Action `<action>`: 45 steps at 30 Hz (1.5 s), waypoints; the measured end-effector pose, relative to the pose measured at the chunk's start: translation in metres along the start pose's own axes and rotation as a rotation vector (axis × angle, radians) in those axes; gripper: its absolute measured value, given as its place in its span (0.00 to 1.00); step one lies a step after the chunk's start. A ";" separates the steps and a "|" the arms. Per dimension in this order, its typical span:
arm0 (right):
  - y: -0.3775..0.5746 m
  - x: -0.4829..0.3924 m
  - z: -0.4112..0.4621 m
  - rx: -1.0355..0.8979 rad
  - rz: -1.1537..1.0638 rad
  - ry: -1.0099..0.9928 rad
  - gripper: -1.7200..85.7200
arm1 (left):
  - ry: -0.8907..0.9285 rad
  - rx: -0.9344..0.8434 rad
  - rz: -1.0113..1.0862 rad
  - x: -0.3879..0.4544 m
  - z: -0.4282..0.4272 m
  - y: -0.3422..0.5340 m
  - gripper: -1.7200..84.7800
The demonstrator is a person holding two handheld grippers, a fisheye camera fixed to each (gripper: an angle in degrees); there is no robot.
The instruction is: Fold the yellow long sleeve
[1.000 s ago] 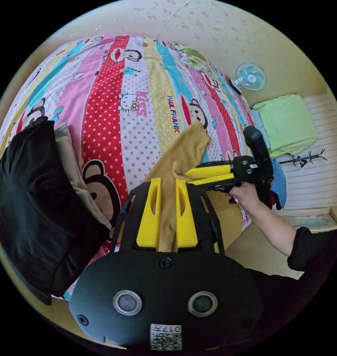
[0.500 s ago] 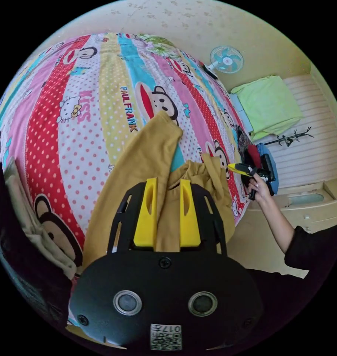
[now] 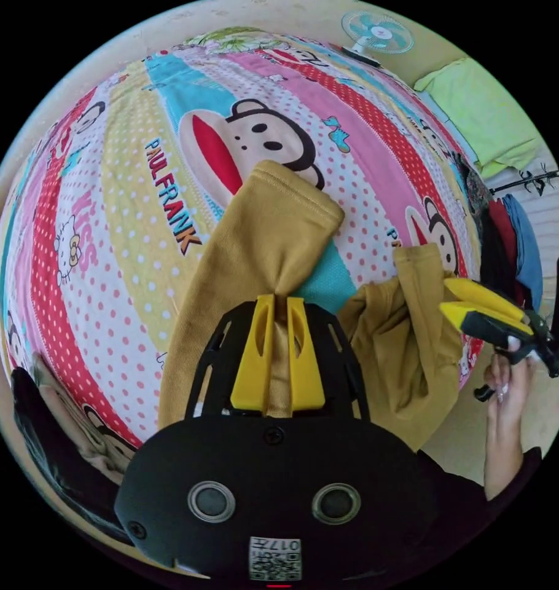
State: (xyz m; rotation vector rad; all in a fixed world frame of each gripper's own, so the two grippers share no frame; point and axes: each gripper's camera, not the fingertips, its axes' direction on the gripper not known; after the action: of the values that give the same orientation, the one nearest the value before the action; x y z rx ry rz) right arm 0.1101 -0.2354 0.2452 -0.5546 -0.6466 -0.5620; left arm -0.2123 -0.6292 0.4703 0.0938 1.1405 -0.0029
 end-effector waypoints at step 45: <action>0.245 0.212 -0.078 0.085 0.335 -0.649 0.09 | 0.523 0.197 -0.040 0.058 -0.062 0.240 0.13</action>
State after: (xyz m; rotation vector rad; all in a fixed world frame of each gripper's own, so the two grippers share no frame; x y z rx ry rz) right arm 0.4371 -0.1742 0.2655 -0.7532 -1.1566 -0.0235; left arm -0.2320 -0.3832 0.4094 0.2574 1.6634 -0.1330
